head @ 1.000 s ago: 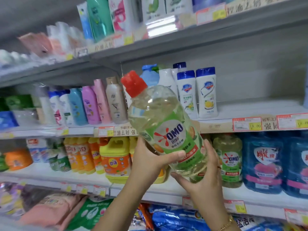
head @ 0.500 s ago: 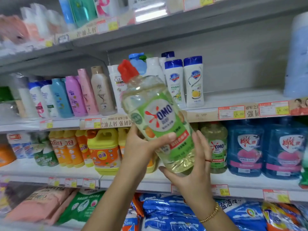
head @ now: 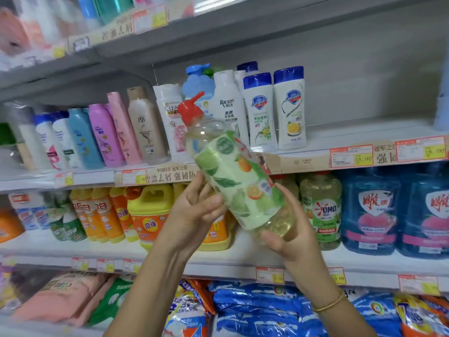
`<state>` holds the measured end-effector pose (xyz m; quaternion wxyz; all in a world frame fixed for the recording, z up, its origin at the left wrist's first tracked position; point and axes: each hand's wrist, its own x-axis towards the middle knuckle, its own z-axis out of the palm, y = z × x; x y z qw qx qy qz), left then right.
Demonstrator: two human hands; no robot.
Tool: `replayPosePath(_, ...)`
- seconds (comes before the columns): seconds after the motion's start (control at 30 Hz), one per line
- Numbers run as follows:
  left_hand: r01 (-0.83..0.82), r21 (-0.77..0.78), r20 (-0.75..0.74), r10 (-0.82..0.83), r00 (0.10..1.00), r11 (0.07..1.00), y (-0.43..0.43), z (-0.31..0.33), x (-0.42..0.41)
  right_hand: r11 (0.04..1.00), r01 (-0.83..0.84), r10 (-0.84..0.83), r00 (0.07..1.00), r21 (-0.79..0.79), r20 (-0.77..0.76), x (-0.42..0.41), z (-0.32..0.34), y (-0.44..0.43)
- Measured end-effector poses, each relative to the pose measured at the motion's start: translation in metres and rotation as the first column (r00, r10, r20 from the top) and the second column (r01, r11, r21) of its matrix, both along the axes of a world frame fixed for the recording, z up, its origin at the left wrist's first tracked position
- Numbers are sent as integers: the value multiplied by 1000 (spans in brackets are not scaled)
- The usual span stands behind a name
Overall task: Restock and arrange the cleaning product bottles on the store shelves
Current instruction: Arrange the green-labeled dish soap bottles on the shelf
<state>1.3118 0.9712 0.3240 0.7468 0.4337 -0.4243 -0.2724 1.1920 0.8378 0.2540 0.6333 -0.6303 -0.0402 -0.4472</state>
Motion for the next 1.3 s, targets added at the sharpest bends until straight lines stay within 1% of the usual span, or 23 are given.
replayPosePath(0.07,-11,15,36,11,999,1000,-3,-4,3,958,-229,228,973,174,26,0,-3,-10)
replayPosePath(0.13,-6,2,42,6,999,1000,-5,-8,7,825,-442,441,893,353,89,2,-13,-15)
replayPosePath(0.2,-26,-1,36,26,999,1000,-6,-12,10,665,-608,625,771,433,122,7,-28,-16)
replayPosePath(0.27,-76,28,86,74,994,997,-4,-12,8,557,-697,735,667,452,123,12,-42,-11)
replayPosePath(0.3,-127,45,140,119,983,991,-2,-11,6,529,-721,749,645,447,155,15,-47,-8)
replayPosePath(0.33,-189,52,202,175,964,981,0,-9,3,526,-715,742,650,461,162,16,-49,-6)
replayPosePath(0.4,-317,39,322,288,902,948,1,-3,-5,564,-632,677,722,532,139,16,-47,-1)
replayPosePath(0.47,-441,3,418,400,816,897,1,1,-13,725,-494,538,841,480,53,15,-34,1)
replayPosePath(0.53,-558,-41,463,511,725,829,-2,1,-22,920,-287,326,939,266,-115,17,-24,5)
replayPosePath(0.57,-607,-63,458,563,687,792,-5,-1,-28,986,-126,145,971,113,-187,18,-20,9)
replayPosePath(0.6,-647,-84,441,610,658,758,-8,-3,-35,998,48,-54,974,-33,-221,18,-17,14)
replayPosePath(0.63,-680,-97,424,648,632,727,-12,-6,-42,967,202,-235,941,-156,-241,18,-16,20)
replayPosePath(0.67,-707,-96,411,675,613,700,-16,-9,-50,914,314,-377,891,-255,-252,17,-15,26)
replayPosePath(0.7,-723,-87,401,688,605,685,-20,-13,-55,870,382,-465,846,-312,-261,15,-16,31)
replayPosePath(0.8,-714,-51,415,665,621,699,-30,-25,-65,821,451,-550,791,-351,-269,8,-14,29)
replayPosePath(0.87,-690,-14,446,622,644,724,-30,-27,-67,814,439,-548,798,-380,-253,3,-7,18)
replayPosePath(0.9,-655,-3,445,587,676,756,-27,-25,-65,841,402,-504,826,-363,-252,-1,-5,9)
replayPosePath(0.97,-541,16,448,478,756,841,-19,-16,-61,930,240,-319,903,-277,-289,-12,0,-13)
replayPosePath(1.03,-424,41,496,350,795,905,-11,-10,-58,986,-7,-51,940,-169,-337,-23,4,-28)
replayPosePath(1.07,-378,74,519,288,805,923,-9,-9,-58,987,-127,86,939,-103,-333,-26,2,-33)
replayPosePath(1.17,-248,215,513,107,852,945,-6,-2,-56,900,-433,431,871,45,-238,-27,-8,-35)
replayPosePath(1.23,-200,282,490,38,871,938,-2,2,-49,809,-580,587,790,93,-177,-24,-13,-31)
replayPosePath(1.3,-206,312,479,34,877,927,3,4,-42,742,-661,669,723,109,-171,-23,-16,-28)
